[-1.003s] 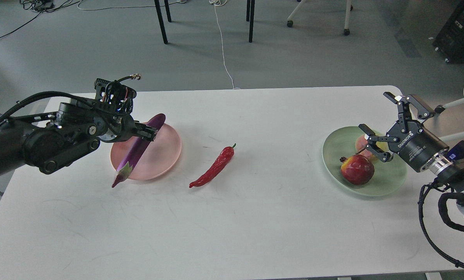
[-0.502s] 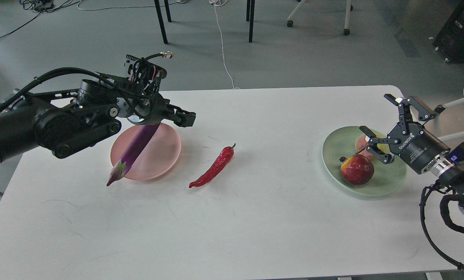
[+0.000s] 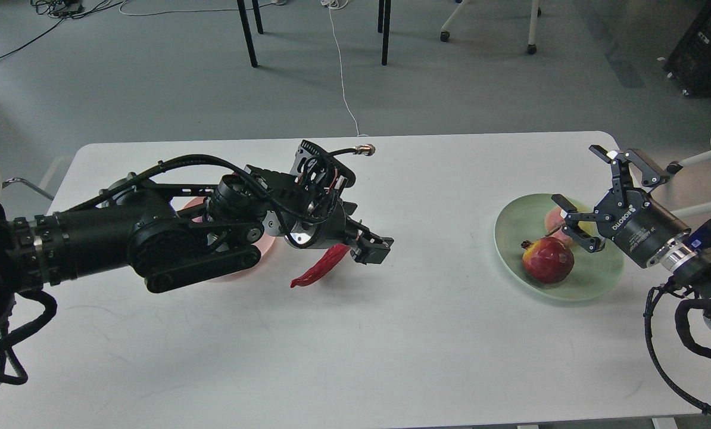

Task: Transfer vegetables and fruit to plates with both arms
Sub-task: 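Move the left gripper to the red chili pepper and grasp it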

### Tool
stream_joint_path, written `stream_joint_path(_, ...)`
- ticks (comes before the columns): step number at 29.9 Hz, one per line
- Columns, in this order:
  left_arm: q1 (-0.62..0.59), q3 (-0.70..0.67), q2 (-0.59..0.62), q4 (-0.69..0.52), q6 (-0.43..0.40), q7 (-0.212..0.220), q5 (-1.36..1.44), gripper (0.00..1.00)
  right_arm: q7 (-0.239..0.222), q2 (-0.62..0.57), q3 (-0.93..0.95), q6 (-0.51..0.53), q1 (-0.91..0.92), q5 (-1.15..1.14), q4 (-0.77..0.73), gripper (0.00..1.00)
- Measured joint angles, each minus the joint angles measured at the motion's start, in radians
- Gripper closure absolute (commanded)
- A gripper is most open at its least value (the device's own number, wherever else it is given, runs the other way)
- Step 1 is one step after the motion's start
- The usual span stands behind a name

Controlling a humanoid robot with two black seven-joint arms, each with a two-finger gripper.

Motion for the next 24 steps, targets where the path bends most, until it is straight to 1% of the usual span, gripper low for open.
stream_joint_path(4,0.042,0.005,0.015,0.004,0.000,-0.004,0.071,0.03,0.000,0.000,0.000,0.000,0.000,0.000,0.001,0.01)
stream_joint_path(7,0.069,0.005,0.050,0.008,-0.002,-0.007,0.102,0.03,0.000,0.000,0.001,0.000,0.000,0.000,0.001,0.01)
stream_joint_path(15,0.131,0.002,0.123,0.012,-0.006,-0.008,0.109,0.03,0.000,0.000,0.002,0.000,0.000,0.000,0.007,0.01)
stream_joint_path(24,0.145,-0.011,0.114,0.007,-0.007,-0.003,0.095,0.03,0.000,0.000,0.000,0.000,0.000,0.000,0.006,0.01)
